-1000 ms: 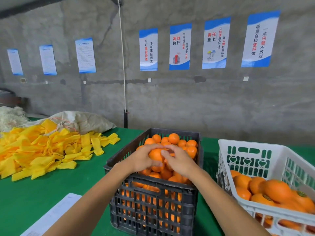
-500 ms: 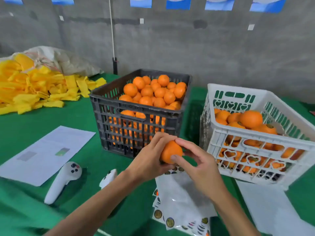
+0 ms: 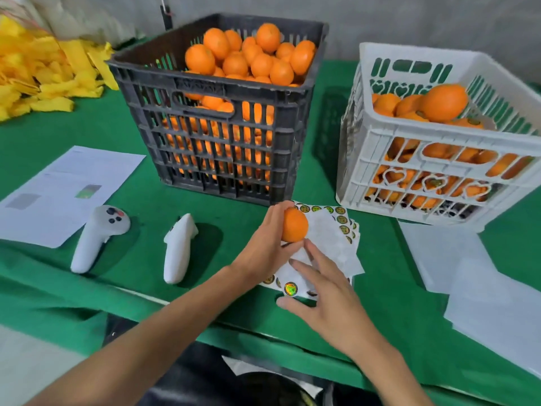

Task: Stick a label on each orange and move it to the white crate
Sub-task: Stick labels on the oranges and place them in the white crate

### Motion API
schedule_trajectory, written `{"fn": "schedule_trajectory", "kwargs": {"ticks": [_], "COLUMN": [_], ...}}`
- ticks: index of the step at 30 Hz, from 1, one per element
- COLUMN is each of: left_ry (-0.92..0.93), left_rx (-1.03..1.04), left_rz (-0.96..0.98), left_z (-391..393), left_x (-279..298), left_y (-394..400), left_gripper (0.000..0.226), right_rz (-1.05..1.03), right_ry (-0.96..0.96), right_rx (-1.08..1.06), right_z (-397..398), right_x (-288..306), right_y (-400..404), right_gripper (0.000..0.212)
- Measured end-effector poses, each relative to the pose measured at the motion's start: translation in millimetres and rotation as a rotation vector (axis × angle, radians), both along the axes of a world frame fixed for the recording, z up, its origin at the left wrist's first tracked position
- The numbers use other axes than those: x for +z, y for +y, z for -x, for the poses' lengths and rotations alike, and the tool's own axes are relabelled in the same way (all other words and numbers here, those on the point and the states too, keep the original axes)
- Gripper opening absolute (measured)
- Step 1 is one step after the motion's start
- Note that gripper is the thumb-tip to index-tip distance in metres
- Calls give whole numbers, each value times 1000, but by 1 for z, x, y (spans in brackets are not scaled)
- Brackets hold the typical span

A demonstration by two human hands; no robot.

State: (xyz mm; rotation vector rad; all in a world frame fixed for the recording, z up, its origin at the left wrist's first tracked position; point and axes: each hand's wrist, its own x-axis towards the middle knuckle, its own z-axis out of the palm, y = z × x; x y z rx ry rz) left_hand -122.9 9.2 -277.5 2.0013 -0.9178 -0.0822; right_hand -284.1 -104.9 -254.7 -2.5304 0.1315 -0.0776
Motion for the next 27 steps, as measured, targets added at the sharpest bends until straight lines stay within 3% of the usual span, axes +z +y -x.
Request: {"fn": "schedule_trajectory", "kwargs": {"ticks": [5, 11, 15, 18, 20, 23, 27], "left_ry": [31, 47, 67, 90, 94, 159, 184], "left_rx": [33, 44, 39, 37, -8, -3, -50], "left_rz": [22, 39, 36, 31, 47, 71, 116], "left_z": [0, -1, 0, -2, -2, 0, -3], "left_x": [0, -3, -3, -5, -4, 0, 19], "left_y": [1, 0, 0, 1, 2, 2, -4], "left_gripper": [74, 75, 74, 72, 69, 66, 73], "right_rz": [64, -143, -23, 121, -34, -705, -730], "right_ry": [-128, -296, -382, -489, -503, -384, -423], "right_rx": [-1, -87, -83, 52, 118, -130, -283], "right_z": [-2, -1, -1, 2, 4, -13, -57], "right_x": [1, 0, 1, 5, 9, 36, 69], "right_y": [0, 2, 6, 9, 13, 10, -7], "right_gripper": [48, 20, 20, 13, 11, 13, 14]}}
